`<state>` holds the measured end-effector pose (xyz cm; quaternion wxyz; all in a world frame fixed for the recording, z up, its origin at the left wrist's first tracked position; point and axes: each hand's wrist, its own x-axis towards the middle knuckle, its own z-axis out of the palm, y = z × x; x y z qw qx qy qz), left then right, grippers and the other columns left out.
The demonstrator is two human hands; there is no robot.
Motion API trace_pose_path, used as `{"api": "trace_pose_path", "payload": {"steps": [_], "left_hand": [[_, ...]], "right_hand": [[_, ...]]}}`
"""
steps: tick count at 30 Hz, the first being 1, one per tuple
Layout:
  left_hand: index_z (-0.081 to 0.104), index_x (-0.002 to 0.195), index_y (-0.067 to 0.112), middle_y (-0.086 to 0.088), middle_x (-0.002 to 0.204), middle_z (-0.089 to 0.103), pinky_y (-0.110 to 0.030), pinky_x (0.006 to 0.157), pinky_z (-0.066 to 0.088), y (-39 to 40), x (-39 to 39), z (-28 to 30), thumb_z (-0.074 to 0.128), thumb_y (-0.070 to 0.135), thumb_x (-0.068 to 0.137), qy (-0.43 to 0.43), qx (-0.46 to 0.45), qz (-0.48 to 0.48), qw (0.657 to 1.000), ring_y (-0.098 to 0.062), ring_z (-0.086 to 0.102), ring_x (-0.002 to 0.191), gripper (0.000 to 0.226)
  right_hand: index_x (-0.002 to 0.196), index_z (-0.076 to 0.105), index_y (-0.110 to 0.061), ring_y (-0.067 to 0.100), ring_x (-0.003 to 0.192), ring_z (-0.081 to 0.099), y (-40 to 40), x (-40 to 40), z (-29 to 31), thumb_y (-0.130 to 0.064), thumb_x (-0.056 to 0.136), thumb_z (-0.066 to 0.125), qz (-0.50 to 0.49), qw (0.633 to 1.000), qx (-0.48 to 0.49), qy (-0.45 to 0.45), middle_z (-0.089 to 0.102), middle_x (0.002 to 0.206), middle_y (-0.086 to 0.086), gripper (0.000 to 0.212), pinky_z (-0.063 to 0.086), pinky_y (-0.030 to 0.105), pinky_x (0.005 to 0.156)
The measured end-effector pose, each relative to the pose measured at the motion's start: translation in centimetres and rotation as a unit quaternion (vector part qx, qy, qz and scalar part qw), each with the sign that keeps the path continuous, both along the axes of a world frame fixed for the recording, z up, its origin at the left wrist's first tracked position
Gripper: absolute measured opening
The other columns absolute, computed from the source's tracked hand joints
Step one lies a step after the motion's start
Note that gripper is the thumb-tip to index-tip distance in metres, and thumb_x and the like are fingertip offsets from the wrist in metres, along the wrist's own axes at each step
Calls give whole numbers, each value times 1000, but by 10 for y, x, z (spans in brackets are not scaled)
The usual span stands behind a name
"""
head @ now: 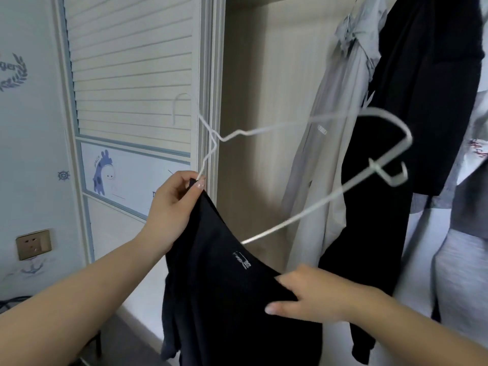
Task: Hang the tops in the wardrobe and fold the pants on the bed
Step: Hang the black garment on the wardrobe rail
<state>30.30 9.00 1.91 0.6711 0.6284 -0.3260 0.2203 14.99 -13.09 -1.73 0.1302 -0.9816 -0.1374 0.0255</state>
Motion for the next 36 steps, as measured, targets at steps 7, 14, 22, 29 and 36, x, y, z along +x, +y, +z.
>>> {"api": "trace_pose_path", "payload": {"steps": [7,14,22,29,36], "left_hand": [[66,82,35,12,74,62,-7,69,39,24,5,-18,58,33,88,-64,132,17,989,-1,55,70,11],[69,88,34,-6,84,64,-16,73,41,28,10,-32,55,40,86,-43,183,-16,982,-17,58,78,15],[69,93,50,9,70,60,-3,69,37,9,-5,-33,53,32,92,-22,156,-50,986,2,54,70,24],[67,93,56,23,99,69,0,83,36,2,-11,-19,53,24,96,-64,135,-33,988,9,59,95,36],[67,84,57,36,98,65,3,85,33,24,-2,-16,50,28,95,-80,189,7,979,17,56,98,35]], "right_hand": [[102,70,-21,1,105,58,-41,-15,25,-53,90,52,-16,991,-96,-97,61,117,-21,38,46,26,89],[85,65,-59,-18,124,38,-48,-26,21,-30,92,58,-22,980,146,-132,41,142,-22,31,29,4,99],[100,69,-36,-1,97,63,-33,-21,10,-11,94,54,-31,924,311,-222,69,101,-17,29,43,7,83],[90,63,-40,-5,89,59,-32,-25,8,-11,94,57,11,973,147,-178,61,88,-29,30,40,8,78],[98,63,-25,9,82,57,-58,-38,13,-52,93,42,14,972,-153,-178,61,84,-6,35,45,25,76]]}}
